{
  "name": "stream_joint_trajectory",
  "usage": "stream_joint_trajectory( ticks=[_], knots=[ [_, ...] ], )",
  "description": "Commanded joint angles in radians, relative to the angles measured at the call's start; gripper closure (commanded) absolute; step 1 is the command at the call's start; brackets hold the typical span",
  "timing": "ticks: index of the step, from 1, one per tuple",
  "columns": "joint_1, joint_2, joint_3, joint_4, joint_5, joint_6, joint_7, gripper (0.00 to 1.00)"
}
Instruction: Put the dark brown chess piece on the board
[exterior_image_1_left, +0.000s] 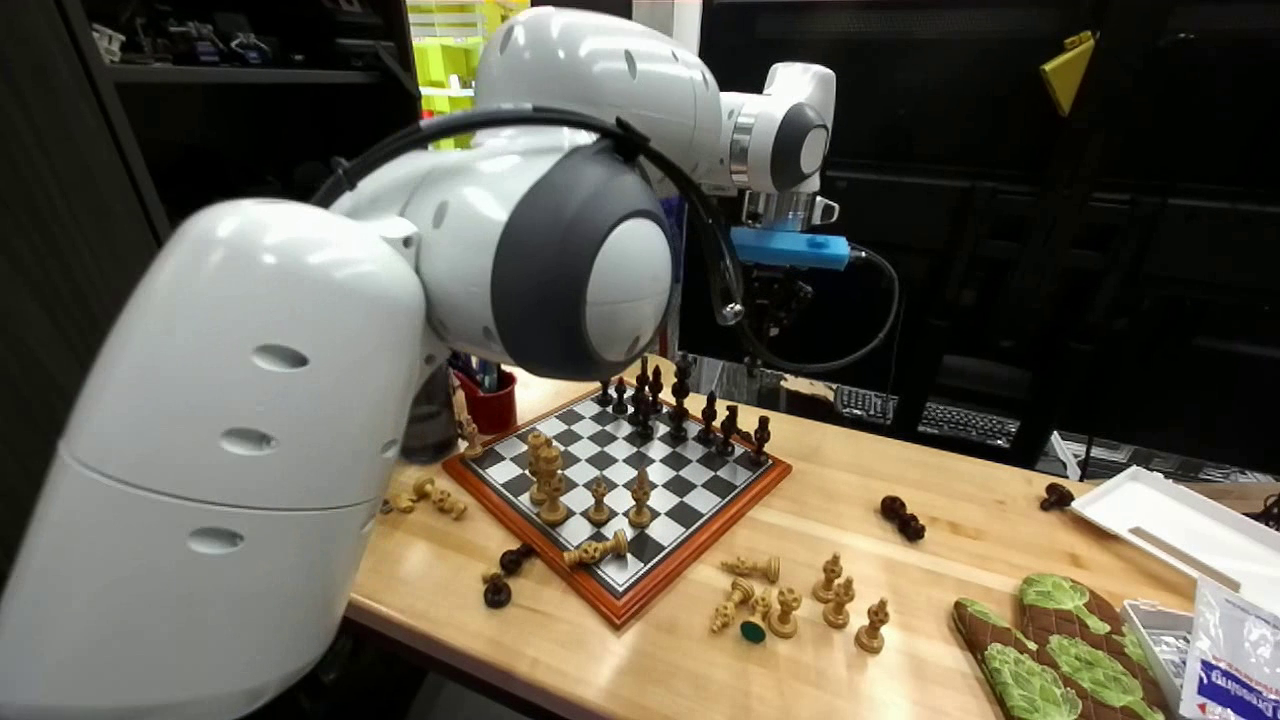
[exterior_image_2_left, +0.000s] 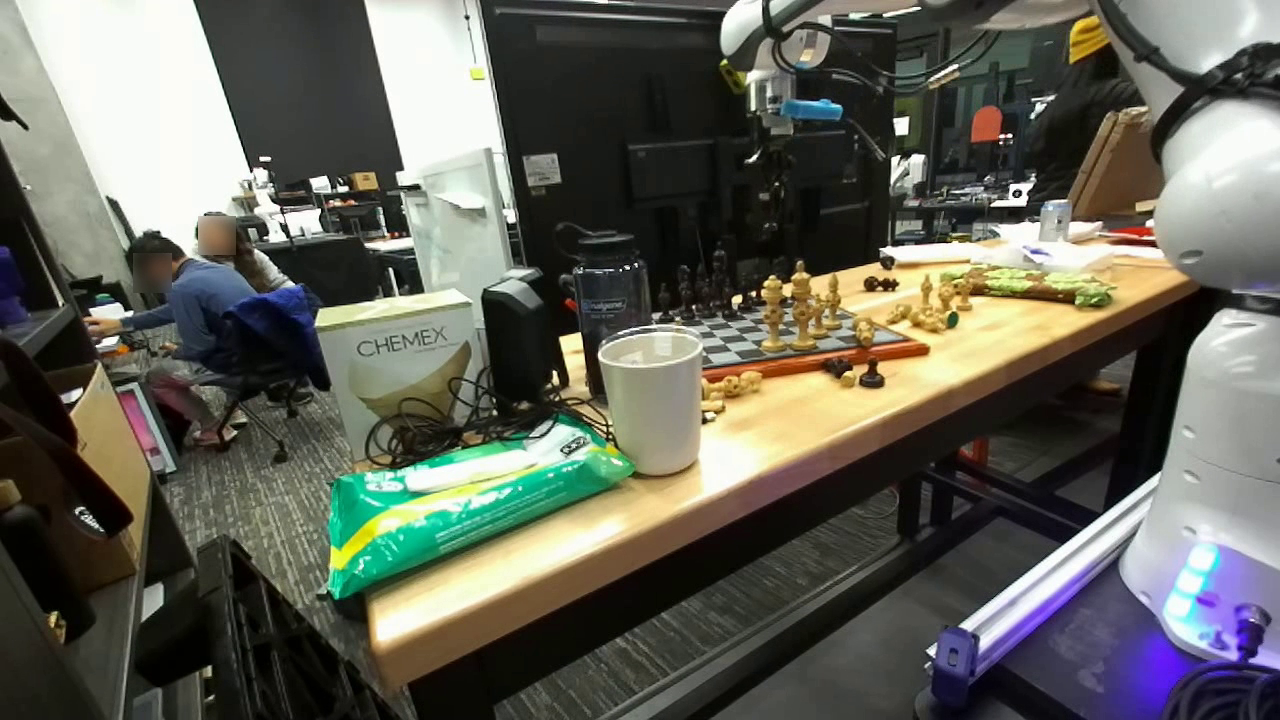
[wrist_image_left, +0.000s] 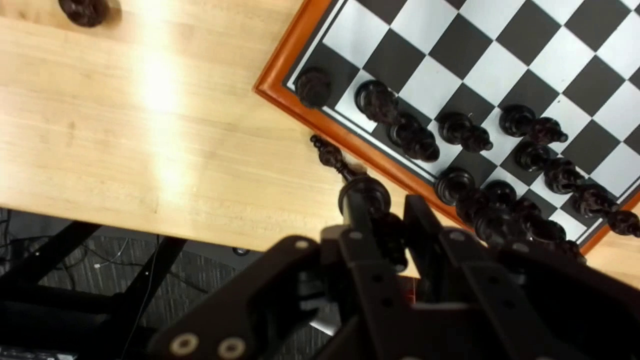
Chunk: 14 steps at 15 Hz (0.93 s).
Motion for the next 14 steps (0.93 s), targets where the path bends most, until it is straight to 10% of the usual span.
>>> stream_joint_trajectory(
  ticks=[1,14],
  knots=[
    [0.013,-0.163,-0.015,-0.243,-0.009,0.059,0.073,0.94],
    [0.014,-0.475,-0.027,-0.894,0.029,0.403,0.170,0.94]
  ],
)
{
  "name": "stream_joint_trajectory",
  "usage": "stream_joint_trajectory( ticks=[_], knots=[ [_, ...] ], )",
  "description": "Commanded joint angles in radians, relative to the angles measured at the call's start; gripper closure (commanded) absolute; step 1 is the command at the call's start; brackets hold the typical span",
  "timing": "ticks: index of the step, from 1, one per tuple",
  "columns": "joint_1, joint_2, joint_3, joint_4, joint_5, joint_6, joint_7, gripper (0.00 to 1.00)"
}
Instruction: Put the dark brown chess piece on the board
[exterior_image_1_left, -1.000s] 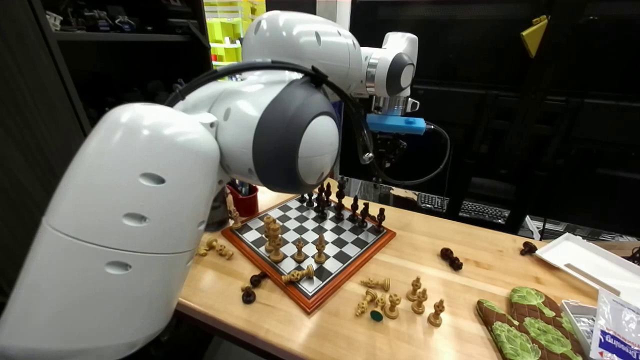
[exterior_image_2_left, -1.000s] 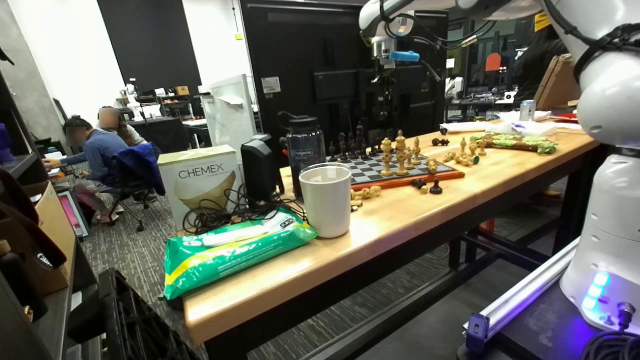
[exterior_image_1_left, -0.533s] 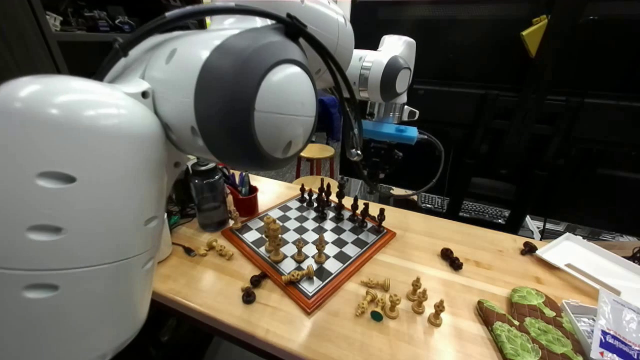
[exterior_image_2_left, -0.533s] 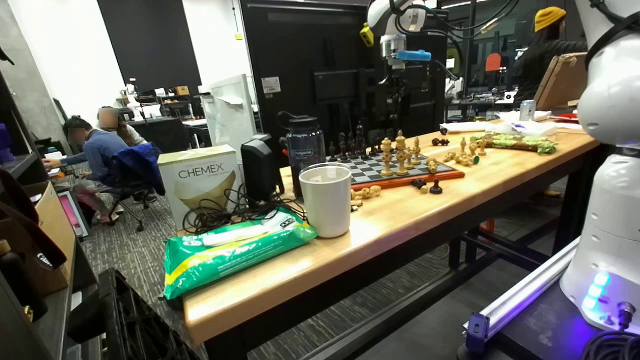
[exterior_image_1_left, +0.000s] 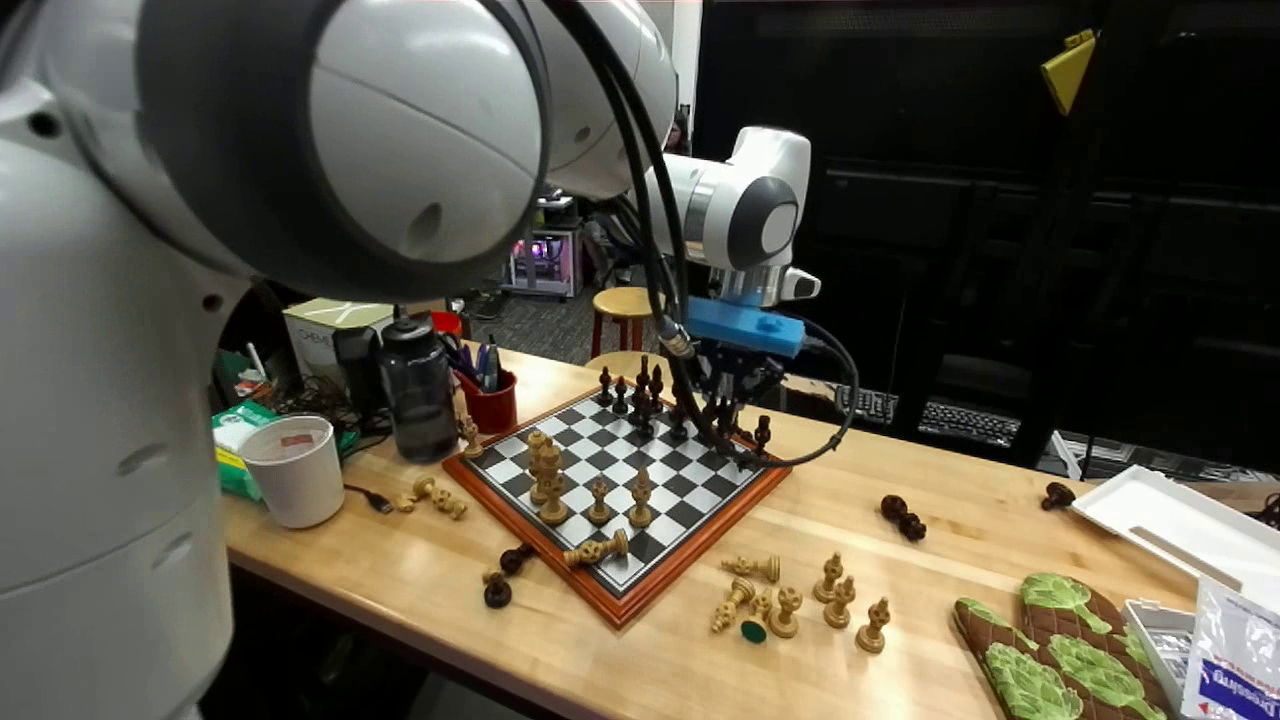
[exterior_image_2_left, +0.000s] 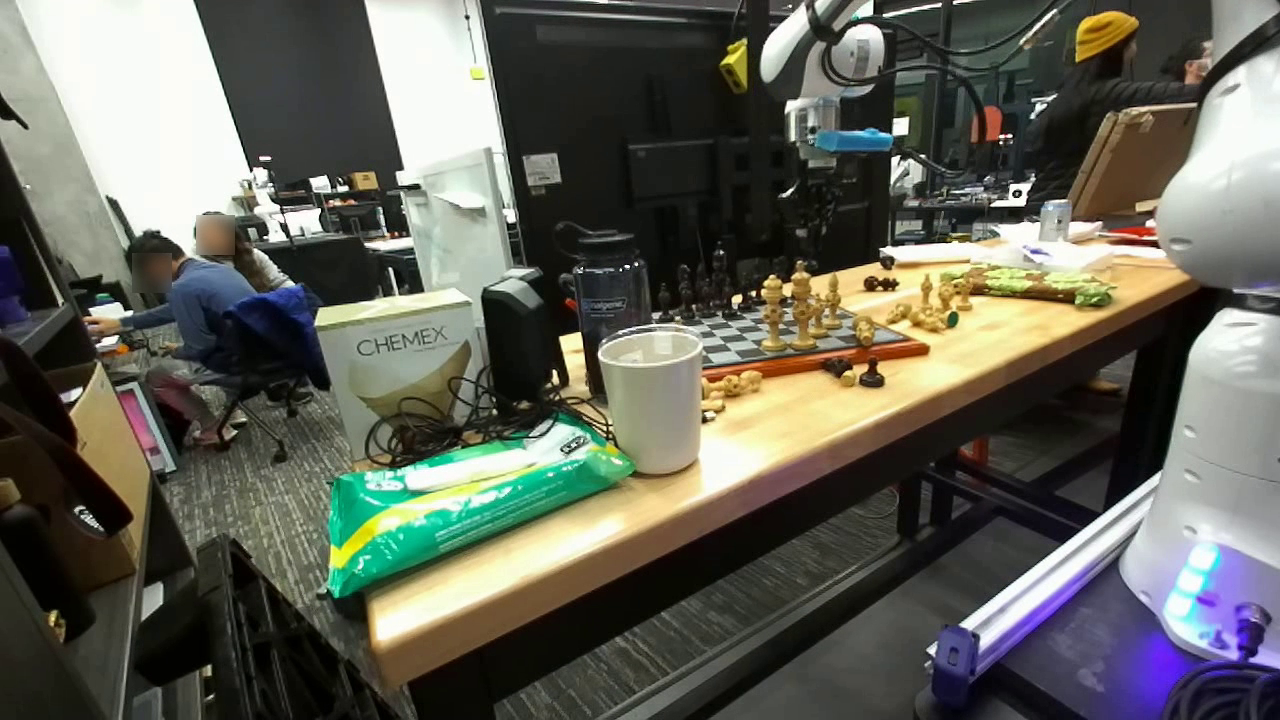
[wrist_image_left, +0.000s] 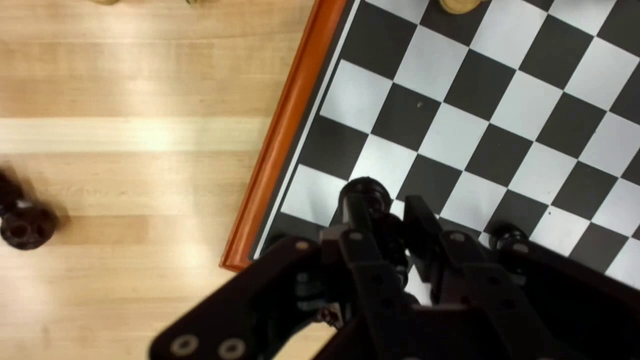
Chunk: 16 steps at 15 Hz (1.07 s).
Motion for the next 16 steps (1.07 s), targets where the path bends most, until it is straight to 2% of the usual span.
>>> stream_joint_trajectory(
  ticks=[1,6,16],
  knots=[
    [0.014,-0.126,-0.018,-0.225,0.019,0.127,-0.005,0.94],
    [0.019,-0.137,-0.020,-0.317,0.018,0.254,-0.043,0.94],
    [0.027,-0.086,-0.023,-0.211,0.010,0.240,-0.124,0.94]
  ],
)
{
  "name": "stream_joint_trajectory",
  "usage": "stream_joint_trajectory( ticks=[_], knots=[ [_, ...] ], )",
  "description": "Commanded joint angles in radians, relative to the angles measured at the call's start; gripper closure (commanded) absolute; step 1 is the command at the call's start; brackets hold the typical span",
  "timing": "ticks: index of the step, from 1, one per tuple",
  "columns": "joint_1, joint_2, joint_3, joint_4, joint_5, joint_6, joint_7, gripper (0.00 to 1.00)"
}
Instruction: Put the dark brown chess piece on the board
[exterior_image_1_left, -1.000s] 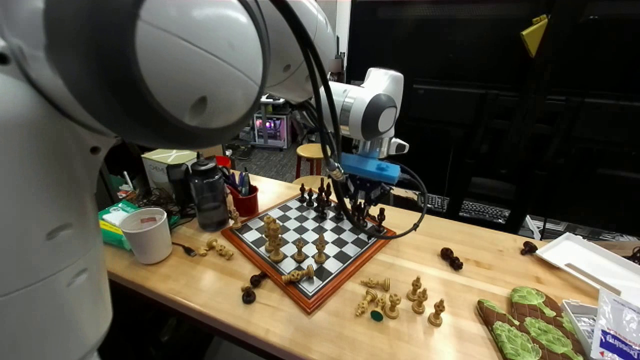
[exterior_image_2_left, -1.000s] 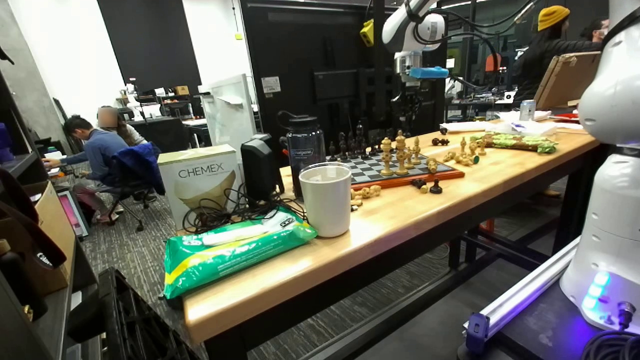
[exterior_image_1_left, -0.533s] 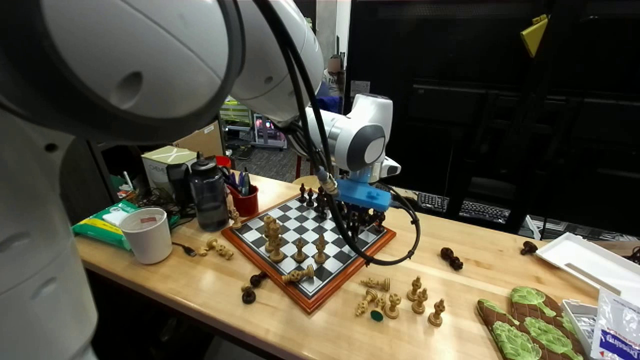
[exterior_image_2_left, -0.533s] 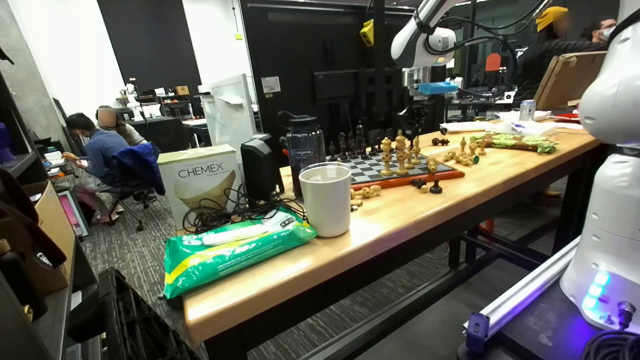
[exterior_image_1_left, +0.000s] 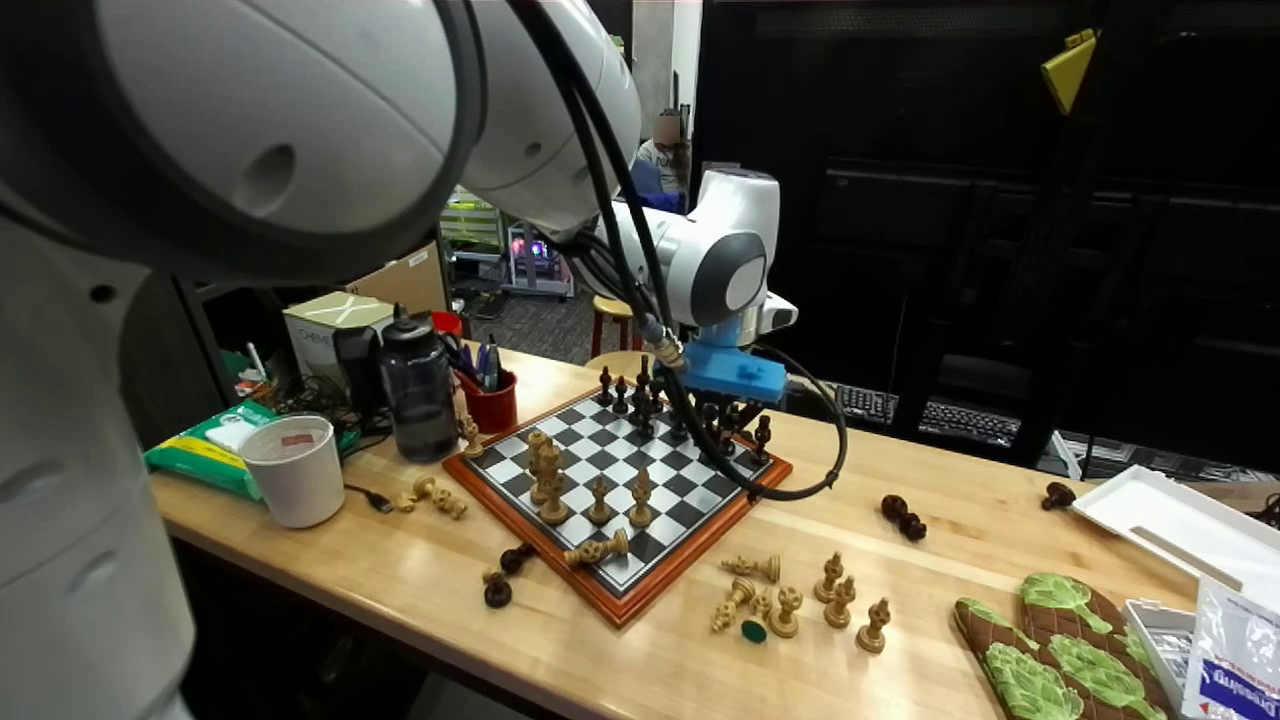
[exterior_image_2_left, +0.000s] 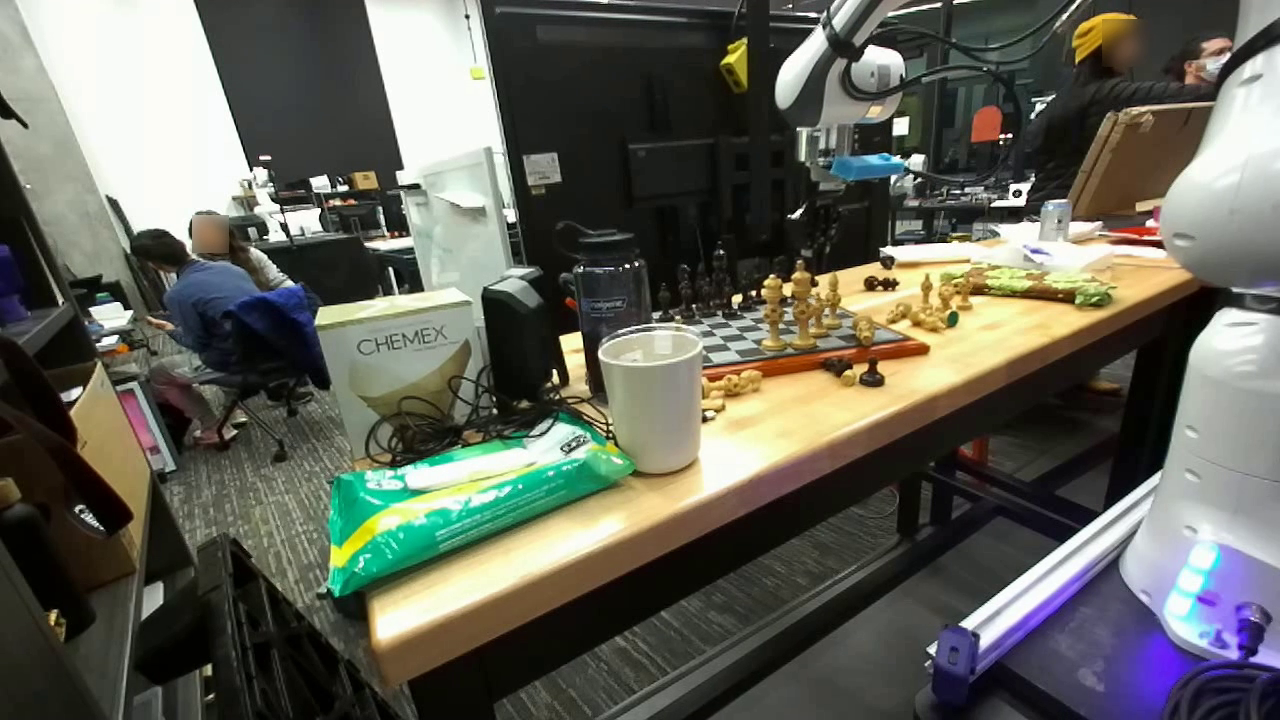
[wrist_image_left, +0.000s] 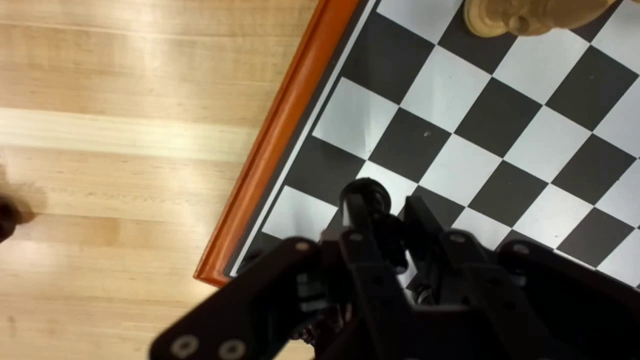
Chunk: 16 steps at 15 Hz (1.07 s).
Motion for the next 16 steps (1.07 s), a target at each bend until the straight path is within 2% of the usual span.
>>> stream_joint_trajectory(
  ticks=[1,16],
  knots=[
    [0.003,0.014,-0.017,0.038,0.012,-0.021,-0.054,0.94],
    [-0.021,0.133,-0.020,0.165,0.031,-0.093,-0.133,0.94]
  ],
)
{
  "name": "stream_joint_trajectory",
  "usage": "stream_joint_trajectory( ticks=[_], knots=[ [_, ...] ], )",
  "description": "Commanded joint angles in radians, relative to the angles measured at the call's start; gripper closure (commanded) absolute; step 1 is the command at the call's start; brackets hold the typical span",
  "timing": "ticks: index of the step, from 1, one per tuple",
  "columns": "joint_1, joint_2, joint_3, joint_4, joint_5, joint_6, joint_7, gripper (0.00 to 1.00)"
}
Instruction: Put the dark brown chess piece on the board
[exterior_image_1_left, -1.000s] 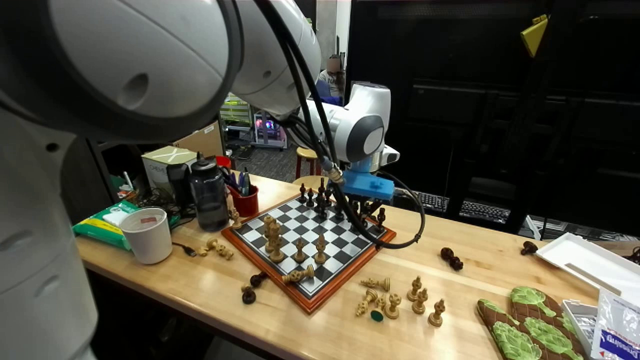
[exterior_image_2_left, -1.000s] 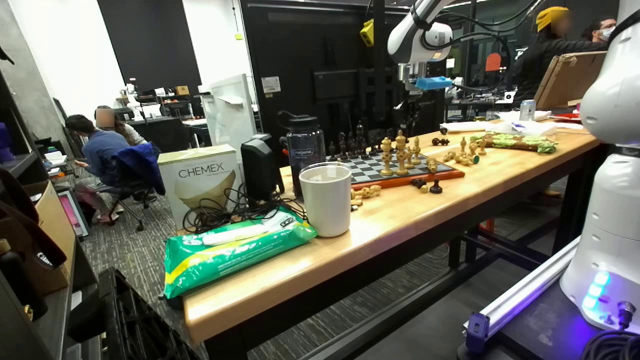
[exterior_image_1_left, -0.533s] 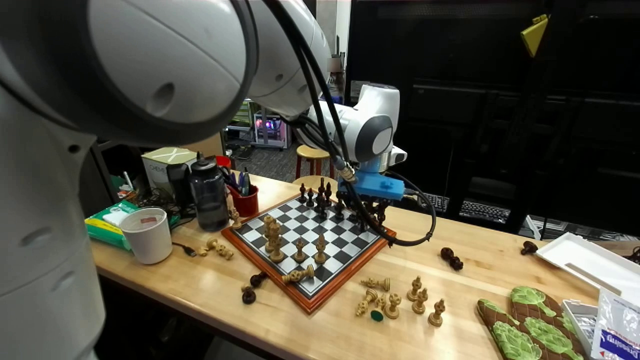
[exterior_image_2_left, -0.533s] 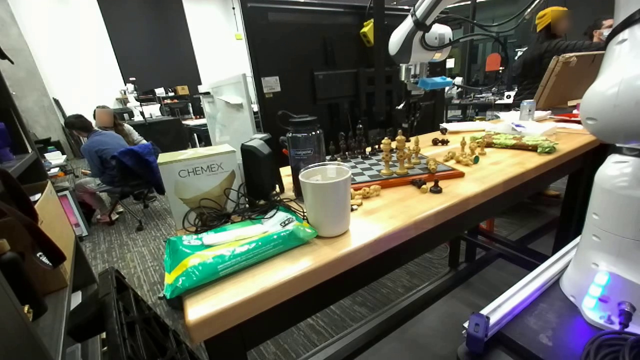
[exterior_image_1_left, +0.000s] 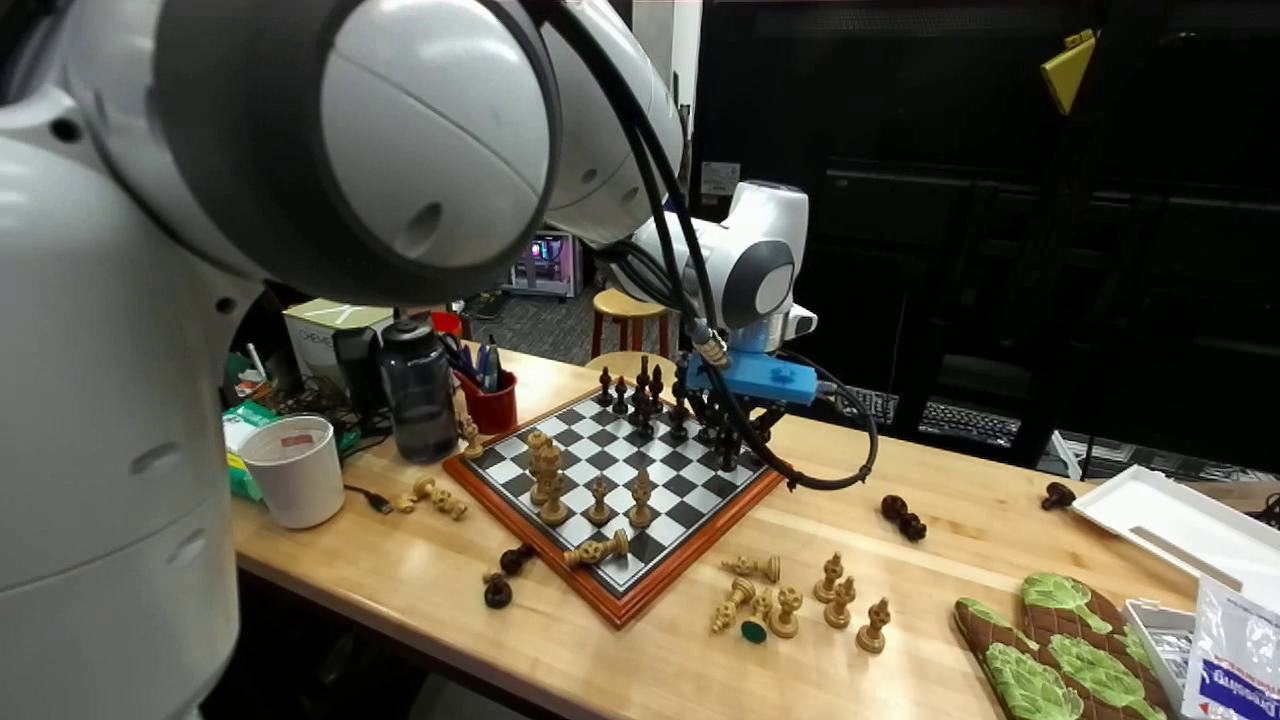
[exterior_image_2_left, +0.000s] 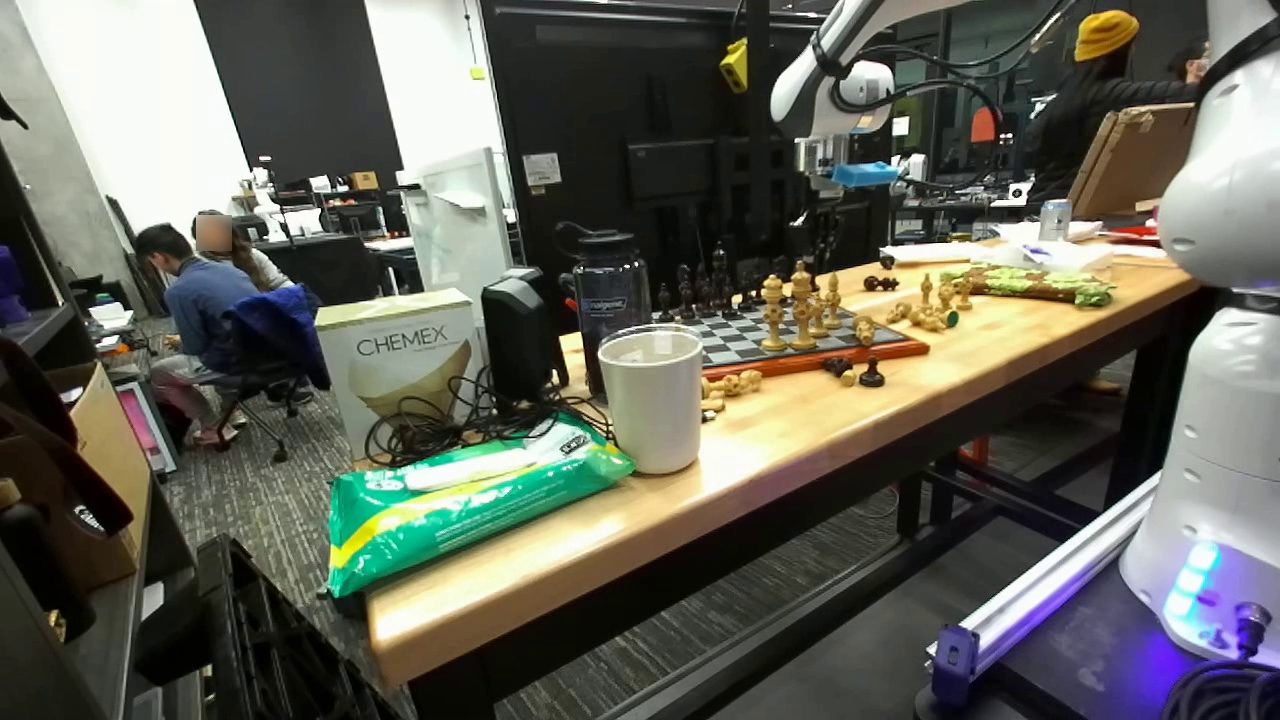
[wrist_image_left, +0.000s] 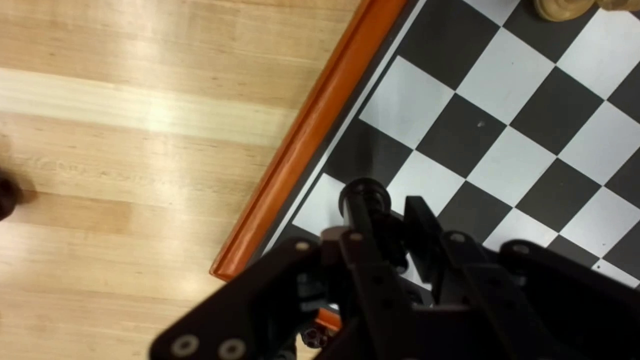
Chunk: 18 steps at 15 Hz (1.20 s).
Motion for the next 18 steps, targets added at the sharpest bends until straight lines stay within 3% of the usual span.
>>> stream_joint_trajectory(
  ticks=[1,18],
  knots=[
    [-0.011,0.023,0.005,0.038,0.019,-0.027,-0.035,0.94],
    [-0.022,0.077,0.018,0.076,0.031,-0.022,-0.057,0.94]
  ],
)
